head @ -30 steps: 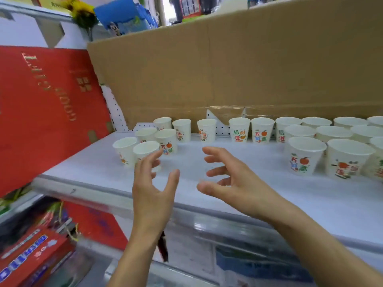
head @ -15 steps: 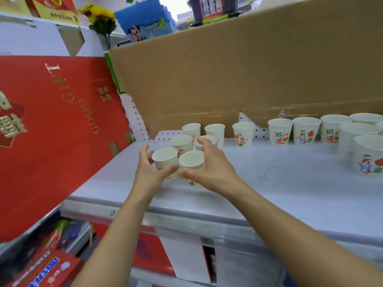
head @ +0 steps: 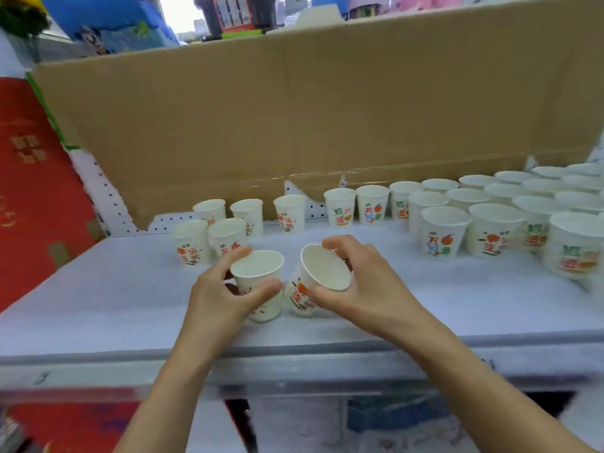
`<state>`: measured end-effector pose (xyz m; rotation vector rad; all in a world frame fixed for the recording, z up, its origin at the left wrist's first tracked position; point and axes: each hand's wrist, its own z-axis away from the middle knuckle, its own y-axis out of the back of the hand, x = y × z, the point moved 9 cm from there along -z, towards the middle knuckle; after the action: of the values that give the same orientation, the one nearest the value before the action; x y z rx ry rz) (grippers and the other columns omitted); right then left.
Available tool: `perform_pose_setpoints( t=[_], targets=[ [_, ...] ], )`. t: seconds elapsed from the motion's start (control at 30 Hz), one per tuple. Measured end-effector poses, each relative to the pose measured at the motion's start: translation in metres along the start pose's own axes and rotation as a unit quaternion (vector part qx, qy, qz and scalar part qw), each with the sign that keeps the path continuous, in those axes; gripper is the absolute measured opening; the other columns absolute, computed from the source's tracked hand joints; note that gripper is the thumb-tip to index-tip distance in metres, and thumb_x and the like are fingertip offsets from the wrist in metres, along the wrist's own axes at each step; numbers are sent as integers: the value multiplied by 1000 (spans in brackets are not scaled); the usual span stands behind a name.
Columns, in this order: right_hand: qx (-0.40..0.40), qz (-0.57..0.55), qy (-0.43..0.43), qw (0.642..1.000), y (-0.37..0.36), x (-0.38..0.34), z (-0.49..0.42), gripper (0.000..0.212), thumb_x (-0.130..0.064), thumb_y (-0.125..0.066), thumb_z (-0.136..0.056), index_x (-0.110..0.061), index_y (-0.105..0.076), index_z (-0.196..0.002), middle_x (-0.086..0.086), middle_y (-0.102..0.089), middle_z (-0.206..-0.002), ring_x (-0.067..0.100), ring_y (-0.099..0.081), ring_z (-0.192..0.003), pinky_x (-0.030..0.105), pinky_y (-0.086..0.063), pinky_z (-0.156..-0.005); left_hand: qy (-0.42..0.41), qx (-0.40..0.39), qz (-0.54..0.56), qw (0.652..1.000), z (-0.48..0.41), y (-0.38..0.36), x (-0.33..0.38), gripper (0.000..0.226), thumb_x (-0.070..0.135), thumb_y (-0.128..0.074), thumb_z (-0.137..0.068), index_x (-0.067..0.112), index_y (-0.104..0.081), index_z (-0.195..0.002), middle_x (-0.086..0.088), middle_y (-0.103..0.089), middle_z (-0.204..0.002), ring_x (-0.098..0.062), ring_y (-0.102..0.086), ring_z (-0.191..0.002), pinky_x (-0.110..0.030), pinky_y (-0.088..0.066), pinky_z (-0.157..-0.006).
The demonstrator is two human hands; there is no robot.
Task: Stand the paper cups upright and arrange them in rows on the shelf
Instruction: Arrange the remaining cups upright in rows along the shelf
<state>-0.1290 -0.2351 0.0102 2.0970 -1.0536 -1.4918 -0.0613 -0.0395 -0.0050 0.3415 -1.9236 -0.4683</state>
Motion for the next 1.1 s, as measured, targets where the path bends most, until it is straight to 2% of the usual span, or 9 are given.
perform_pose_setpoints(
  t=[0.13,0.27,0.4,0.57,0.67,0.77,0.87,0.97,1.1],
  targets=[
    [14,51,-33,998,71,44,28,68,-40,-74,-72,-31,-44,-133,-14,-47,-126,6,-38,-121,27,-37,-99,-42,-49,13,998,12,-75,49,76,50,-83,-61,37,-54,-129,17,-55,-125,-5,-54,-104,-17,-47,-80],
    [23,95,-68,993,129,85,45,63,-36,-74,-73,-31,-47,-130,-11,-46,-126,5,-35,-116,24,-31,-88,-59,-83,25,994,20,-138,89,78,52,-82,-61,37,-52,-131,13,-54,-131,-7,-52,-108,-26,-51,-89],
    [-1,104,-94,990,155,119,55,68,-49,-71,-63,-36,-47,-125,-6,-49,-130,10,-44,-115,32,-42,-94,-80,-83,11,993,27,-183,124,80,52,-82,-63,32,-50,-133,10,-53,-133,-5,-46,-110,-30,-47,-96],
    [-6,128,-53,990,169,130,62,71,-40,-74,-75,-36,-41,-138,-11,-41,-143,9,-32,-130,26,-30,-102,-83,-70,-8,994,35,-203,138,85,57,-81,-60,31,-47,-133,10,-51,-130,-4,-45,-108,-26,-44,-93],
    [11,144,13,989,178,120,68,66,-45,-75,-76,-39,-45,-135,-16,-40,-138,5,-27,-129,21,-23,-101,-90,-78,2,993,40,-203,141,91,69,-73,-54,36,-45,-134,16,-45,-129,-4,-44,-116,-30,-44,-98],
    [65,142,77,985,192,109,70,40,-48,-74,-74,-40,-65,-111,-17,-54,-118,6,-38,-116,29,-34,-98,-126,-72,33,989,44,-189,145,56,65,-66,-66,50,-55,-119,36,-46,-120,6,-43,-118,-24,-42,-94],
    [74,175,91,978,194,110,68,17,-41,-72,-79,-35,-73,-95,-15,-61,-100,9,-45,-102,37,-41,-90,-152,-63,13,986,44,-183,149,21,46,-67,-76,46,-69,-97,31,-59,-108,5,-50,-110,-26,-47,-92],
    [84,187,98,974,195,115,68,5,-33,-73,-82,-31,-74,-87,-13,-62,-92,12,-48,-93,39,-43,-83,-159,-61,-15,985,41,-188,155,14,34,-70,-80,39,-73,-92,23,-64,-101,-1,-52,-104,-30,-48,-91],
    [98,227,90,965,205,122,68,2,-29,-73,-83,-29,-74,-85,-9,-63,-90,16,-51,-91,40,-43,-79,-163,-77,-68,981,35,-203,166,18,33,-70,-82,32,-73,-99,18,-60,-102,-4,-49,-104,-31,-46,-95]
  ],
)
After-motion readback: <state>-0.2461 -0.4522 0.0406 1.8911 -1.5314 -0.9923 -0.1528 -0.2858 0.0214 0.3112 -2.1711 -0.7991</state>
